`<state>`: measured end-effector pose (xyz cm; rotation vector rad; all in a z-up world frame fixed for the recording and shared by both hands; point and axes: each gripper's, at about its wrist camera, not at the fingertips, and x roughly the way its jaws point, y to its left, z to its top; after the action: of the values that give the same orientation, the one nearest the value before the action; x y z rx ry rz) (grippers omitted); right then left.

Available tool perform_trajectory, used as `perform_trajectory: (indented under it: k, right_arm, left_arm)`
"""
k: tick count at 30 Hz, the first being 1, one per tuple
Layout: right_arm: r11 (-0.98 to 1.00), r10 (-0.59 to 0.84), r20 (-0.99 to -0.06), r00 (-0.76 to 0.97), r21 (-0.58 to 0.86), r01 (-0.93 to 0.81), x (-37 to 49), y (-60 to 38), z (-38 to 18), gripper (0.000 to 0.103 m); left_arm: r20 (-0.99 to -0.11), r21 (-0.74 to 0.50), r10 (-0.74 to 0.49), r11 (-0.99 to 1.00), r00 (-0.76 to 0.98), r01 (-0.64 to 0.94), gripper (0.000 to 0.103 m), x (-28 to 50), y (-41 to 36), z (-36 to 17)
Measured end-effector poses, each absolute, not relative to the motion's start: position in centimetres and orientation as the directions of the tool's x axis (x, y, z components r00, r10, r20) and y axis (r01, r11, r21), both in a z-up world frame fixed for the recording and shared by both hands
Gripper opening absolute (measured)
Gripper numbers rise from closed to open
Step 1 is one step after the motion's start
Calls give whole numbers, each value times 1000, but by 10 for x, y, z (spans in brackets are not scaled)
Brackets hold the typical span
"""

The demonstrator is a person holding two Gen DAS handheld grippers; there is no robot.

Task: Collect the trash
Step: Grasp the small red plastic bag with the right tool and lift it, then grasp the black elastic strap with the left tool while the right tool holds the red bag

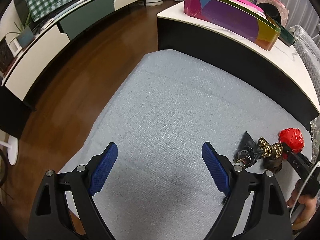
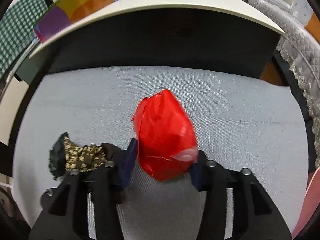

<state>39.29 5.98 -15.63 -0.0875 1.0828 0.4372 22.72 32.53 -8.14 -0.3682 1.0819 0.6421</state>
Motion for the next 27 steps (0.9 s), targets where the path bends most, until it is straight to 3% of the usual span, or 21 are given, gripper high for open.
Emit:
perform_trajectory:
  k: [2,5,14,19,27]
  right_arm:
    - [913,298,-867,398,138,-383,389,56,-152,30]
    - [922,285,-863,417,128,-366,382,45,-142,27]
    - [951,243,-861,447,121,-285,337,-31,-101,27]
    - [956,258,-846,467,156,-248,289,-85,-75,27]
    - [978,201,-874,443,157,-134,254,-156,-93,27]
  left_arm:
    - [-898,33,304,766,318,-642,83,228,322,-81]
    - [-896,38,305,777,323,-629,83,230,316,-81]
    - [-897,58,271,854,349,-516,83,242,276,-87]
    - [-919,9,173,907,355,-420,83,251,246,-99]
    - [-955,73,151,954,254,-292,83,267,187,-137]
